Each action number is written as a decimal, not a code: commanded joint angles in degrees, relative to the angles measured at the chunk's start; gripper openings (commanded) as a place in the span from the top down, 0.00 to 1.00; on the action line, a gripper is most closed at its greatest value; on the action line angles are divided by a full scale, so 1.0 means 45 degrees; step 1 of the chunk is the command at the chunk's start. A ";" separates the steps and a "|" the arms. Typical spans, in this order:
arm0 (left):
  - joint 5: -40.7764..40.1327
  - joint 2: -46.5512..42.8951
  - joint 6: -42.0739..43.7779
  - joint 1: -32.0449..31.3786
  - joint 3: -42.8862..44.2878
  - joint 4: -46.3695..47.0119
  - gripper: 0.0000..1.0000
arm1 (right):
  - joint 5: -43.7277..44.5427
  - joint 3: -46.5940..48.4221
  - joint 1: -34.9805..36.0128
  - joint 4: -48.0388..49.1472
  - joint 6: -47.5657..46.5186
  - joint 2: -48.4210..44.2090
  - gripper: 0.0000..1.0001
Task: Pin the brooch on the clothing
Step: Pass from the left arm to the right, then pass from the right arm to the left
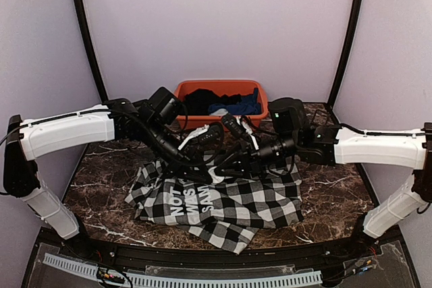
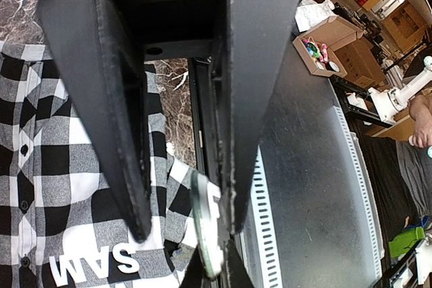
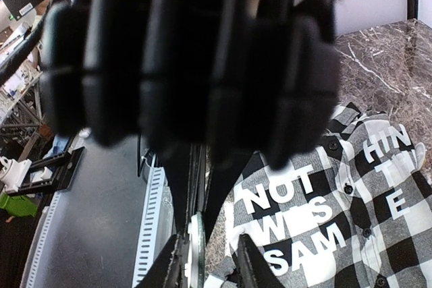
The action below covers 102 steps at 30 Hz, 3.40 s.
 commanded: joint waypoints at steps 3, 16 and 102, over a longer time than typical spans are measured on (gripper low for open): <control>0.0212 -0.0471 -0.0088 -0.0075 -0.0001 0.0073 0.99 | -0.0096 -0.0084 0.0093 0.0434 0.0183 0.0114 0.88; -0.0383 -0.2774 -0.2367 0.0561 -0.2775 0.4182 0.44 | 0.1819 -0.2694 -0.0051 0.4569 0.2304 -0.2318 1.00; 0.2135 0.1160 -1.1525 0.0851 -0.4770 1.7765 0.81 | 0.9314 -0.7485 0.1472 1.8443 0.8773 0.0427 1.00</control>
